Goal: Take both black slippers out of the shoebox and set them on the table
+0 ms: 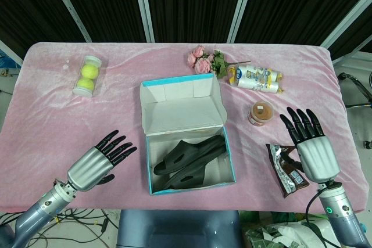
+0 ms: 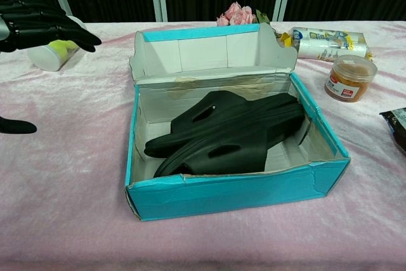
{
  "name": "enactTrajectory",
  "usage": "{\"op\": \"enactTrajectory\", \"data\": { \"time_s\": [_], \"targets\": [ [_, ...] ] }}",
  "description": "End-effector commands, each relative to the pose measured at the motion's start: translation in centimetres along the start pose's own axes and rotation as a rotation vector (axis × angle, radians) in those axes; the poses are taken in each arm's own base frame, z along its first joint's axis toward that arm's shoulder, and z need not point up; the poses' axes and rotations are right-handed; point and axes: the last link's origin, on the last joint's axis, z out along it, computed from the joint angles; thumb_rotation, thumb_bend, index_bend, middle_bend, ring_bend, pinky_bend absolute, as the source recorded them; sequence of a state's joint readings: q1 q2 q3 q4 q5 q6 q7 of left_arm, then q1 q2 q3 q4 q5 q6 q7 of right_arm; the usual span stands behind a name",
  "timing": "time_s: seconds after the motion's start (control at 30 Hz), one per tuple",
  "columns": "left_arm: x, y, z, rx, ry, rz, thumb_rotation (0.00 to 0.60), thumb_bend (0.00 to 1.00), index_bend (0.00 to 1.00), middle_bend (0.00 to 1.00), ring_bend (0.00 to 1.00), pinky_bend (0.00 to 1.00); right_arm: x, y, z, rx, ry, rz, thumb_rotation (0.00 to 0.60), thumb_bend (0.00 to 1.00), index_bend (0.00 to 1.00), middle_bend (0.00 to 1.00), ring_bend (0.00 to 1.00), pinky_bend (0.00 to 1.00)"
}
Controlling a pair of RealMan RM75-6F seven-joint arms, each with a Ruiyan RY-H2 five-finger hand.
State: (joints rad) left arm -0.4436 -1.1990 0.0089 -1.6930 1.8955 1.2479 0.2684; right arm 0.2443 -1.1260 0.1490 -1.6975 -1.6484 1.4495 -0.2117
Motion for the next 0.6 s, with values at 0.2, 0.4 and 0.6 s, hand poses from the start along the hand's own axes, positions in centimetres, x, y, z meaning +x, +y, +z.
{"op": "enactTrajectory", "data": {
  "time_s": [0.2, 0.4, 0.6],
  "targets": [
    [0.5, -0.2, 1.5, -0.01, 0.003, -0.003, 0.6, 0.0, 0.12, 0.17, 0.08, 0.06, -0.6, 0.9, -0.8, -0.053, -0.011, 0.015, 0.6, 0.09, 0.0, 0.0, 0.0, 0.05],
    [0.5, -0.2, 4.7, -0.031, -0.017, -0.029, 0.6, 0.04, 0.13, 0.17, 0.08, 0.08, -0.7, 1.9, -2.7, -0.108, -0.009, 0.021, 0.6, 0.09, 0.0, 0.0, 0.0, 0.05],
    [0.2, 1.1, 8.4, -0.086, -0.053, -0.028, 0.6, 0.05, 0.09, 0.16, 0.08, 0.08, -0.5, 2.9, -4.5, -0.166, 0.002, 0.02, 0.6, 0.09, 0.0, 0.0, 0.0, 0.05]
  ]
}}
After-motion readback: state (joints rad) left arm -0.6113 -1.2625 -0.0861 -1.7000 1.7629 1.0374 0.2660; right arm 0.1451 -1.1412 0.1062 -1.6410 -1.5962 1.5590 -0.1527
